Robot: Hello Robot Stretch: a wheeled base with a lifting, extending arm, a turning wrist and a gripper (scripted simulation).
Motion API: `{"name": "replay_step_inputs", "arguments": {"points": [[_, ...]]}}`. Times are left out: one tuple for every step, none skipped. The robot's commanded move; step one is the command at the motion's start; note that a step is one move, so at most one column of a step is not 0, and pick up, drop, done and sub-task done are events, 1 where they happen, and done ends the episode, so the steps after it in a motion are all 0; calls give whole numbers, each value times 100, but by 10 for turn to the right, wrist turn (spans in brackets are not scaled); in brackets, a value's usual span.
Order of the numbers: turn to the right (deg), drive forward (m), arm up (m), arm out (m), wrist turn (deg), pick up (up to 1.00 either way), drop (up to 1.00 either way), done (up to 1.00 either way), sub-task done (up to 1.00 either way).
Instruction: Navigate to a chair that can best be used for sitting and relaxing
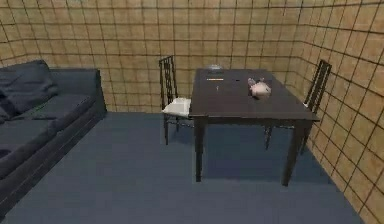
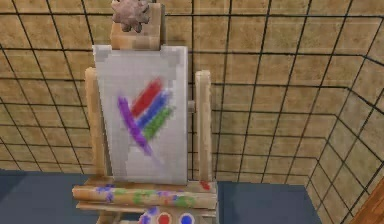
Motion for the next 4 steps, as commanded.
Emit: {"name": "replay_step_inputs", "arguments": {"points": [[-90, 0, 0, 0, 0, 0, 0, 0, 0], [0, 100, 0, 0, 0, 0, 0, 0, 0], [0, 20, 0, 0, 0, 0, 0, 0, 0], [150, 0, 0, 0, 0, 0, 0, 0, 0]]}}
